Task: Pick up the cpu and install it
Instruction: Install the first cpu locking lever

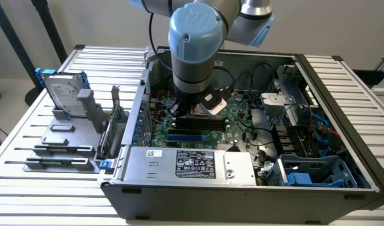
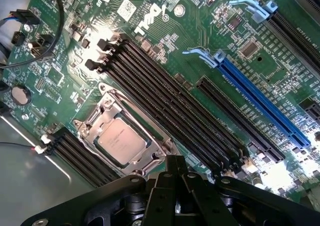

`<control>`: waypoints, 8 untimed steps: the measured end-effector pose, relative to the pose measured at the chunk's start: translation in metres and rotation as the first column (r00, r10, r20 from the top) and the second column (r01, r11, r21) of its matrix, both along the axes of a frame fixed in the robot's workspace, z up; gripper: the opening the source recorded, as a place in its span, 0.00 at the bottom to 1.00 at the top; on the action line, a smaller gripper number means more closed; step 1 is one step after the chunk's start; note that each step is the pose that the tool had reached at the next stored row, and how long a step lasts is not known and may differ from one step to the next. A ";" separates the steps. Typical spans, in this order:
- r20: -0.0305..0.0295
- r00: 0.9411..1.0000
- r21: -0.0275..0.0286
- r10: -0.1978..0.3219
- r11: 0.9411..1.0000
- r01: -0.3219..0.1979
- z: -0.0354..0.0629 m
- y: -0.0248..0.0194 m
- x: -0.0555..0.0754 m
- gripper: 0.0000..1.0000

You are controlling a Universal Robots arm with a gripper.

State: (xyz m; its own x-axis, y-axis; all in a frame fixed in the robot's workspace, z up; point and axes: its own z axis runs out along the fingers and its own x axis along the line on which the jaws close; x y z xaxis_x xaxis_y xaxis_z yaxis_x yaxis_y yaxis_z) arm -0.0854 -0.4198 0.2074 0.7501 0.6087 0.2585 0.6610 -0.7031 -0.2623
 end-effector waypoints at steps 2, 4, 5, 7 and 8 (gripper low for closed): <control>0.000 1.000 0.000 0.000 1.000 0.000 -0.0023 0.0010 -0.001 0.11; 0.000 1.000 0.000 0.000 1.000 0.000 -0.0043 0.0020 -0.001 0.11; 0.000 1.000 0.000 0.000 1.000 0.000 -0.0052 0.0024 -0.002 0.11; 0.000 1.000 -0.001 0.000 1.000 0.000 -0.0067 0.0031 -0.002 0.11; 0.000 1.000 -0.002 0.000 1.000 0.000 -0.0074 0.0036 -0.002 0.11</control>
State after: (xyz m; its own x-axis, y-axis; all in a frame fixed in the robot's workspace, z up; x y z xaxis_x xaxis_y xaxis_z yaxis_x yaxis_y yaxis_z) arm -0.0873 -0.4162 0.1999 0.7502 0.6093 0.2568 0.6609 -0.7037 -0.2608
